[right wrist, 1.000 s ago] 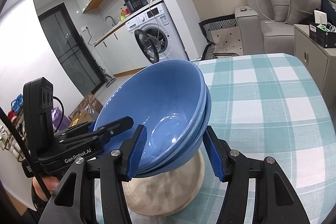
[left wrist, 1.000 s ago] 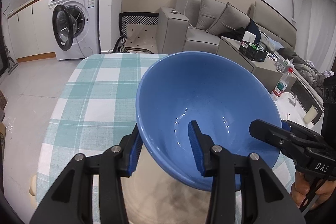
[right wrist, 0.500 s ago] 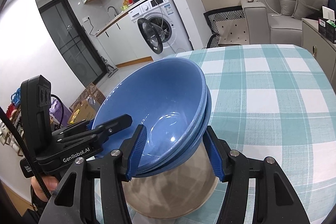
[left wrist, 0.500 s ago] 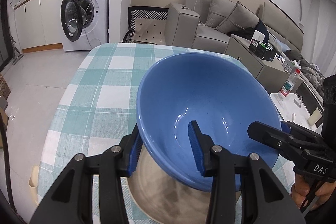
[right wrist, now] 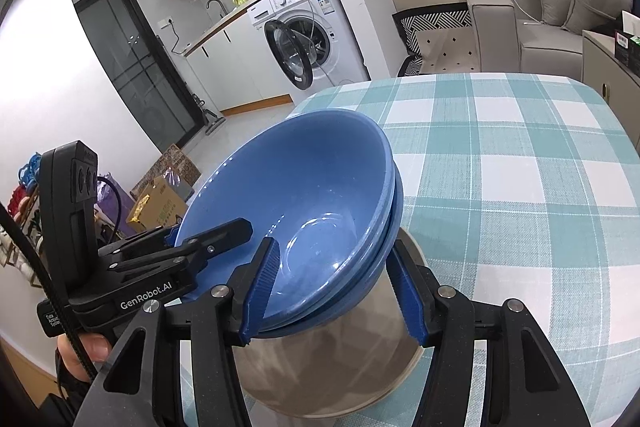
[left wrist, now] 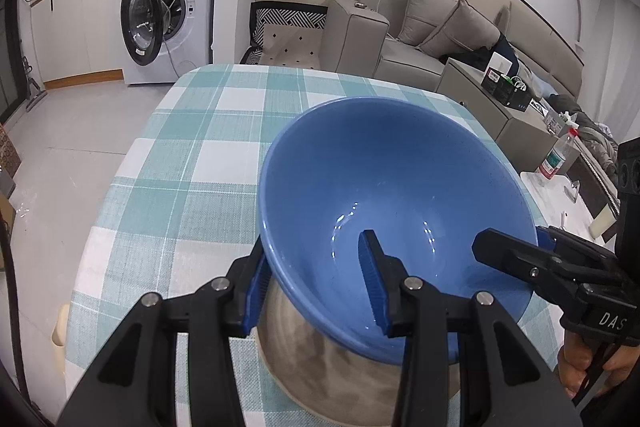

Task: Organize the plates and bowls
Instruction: 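Lift and carry the bowl stack with both grippers over the cream plates, then lower the bowl stack onto the cream plates and open both grippers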

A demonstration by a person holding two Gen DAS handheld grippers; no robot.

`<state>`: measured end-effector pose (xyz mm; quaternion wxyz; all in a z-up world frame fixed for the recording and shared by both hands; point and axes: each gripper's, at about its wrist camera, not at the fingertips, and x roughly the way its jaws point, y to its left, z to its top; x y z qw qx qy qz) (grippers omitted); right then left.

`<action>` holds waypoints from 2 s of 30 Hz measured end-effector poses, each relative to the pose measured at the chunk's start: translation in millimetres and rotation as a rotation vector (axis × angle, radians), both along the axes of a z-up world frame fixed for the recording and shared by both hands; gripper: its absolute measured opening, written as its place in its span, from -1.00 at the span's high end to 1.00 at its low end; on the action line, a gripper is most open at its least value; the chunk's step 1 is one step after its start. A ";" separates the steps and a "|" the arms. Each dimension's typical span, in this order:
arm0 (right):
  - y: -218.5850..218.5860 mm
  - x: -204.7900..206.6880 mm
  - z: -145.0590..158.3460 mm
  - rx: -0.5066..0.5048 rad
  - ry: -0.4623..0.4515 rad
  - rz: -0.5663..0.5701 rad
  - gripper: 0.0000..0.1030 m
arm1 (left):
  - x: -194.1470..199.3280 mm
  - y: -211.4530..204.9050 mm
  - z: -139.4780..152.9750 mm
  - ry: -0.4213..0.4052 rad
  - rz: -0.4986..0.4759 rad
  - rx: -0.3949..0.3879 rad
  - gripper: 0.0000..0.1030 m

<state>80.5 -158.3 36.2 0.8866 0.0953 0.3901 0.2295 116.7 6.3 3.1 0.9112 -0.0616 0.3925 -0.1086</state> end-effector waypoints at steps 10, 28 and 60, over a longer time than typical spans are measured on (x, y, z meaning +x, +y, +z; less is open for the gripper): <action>1.7 -1.0 -3.8 -0.014 0.009 -0.002 -0.11 | -2.1 -1.8 -2.3 -0.003 -0.005 0.017 0.19; -5.7 -0.7 5.5 -0.046 -0.043 -0.009 -0.63 | -5.8 8.3 3.7 -0.033 -0.003 0.013 -0.46; -33.1 -72.3 28.0 -0.083 -0.356 0.077 -0.99 | -69.8 27.3 19.8 -0.278 0.029 0.075 -1.00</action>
